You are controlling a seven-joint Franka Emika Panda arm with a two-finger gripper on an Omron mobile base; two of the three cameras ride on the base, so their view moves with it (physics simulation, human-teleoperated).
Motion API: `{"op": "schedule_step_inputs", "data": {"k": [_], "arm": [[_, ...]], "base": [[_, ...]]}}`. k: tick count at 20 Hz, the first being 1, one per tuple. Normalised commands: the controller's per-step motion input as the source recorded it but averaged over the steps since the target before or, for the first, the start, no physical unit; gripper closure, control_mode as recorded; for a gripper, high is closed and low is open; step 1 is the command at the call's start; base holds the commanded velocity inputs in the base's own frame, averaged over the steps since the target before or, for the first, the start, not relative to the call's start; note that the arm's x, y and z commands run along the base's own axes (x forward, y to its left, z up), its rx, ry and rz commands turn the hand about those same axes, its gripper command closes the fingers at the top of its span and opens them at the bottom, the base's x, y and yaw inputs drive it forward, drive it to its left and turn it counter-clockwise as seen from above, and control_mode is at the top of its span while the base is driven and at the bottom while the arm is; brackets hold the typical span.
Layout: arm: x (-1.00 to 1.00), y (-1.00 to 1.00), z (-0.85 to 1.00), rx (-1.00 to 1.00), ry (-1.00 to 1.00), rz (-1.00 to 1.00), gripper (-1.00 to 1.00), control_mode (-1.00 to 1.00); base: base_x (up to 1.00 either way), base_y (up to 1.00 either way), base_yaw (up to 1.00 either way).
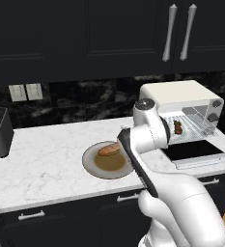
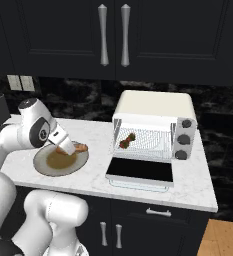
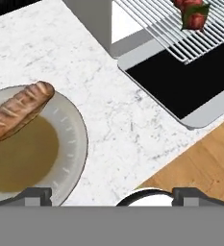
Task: Pick up the kebab skewer and baguette bread, and place them inside the toaster oven. Close the toaster oven door and start by setting the timer.
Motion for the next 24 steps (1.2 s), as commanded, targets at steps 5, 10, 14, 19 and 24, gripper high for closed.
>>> {"op": "schedule_step_inputs", "data": {"k": [5, 10, 14, 19, 24], "arm": [[0.09, 0.35, -0.15, 0.12, 0.0, -0.41, -1.0, -1.0], [0.28, 0.11, -0.21, 0.19, 0.0, -0.22, -1.0, -1.0], [0.35, 0.3, -0.23, 0.12, 0.0, -0.07, -1.0, -1.0], [0.34, 0.45, -0.23, 0.03, 0.0, 0.0, -1.0, -1.0], [0.34, 0.08, -0.15, 0.04, 0.0, 0.13, -1.0, -1.0]], "base": [[0.0, 0.0, 0.0], [0.0, 0.0, 0.0], [0.0, 0.0, 0.0], [0.0, 0.0, 0.0], [0.0, 0.0, 0.0]]}}
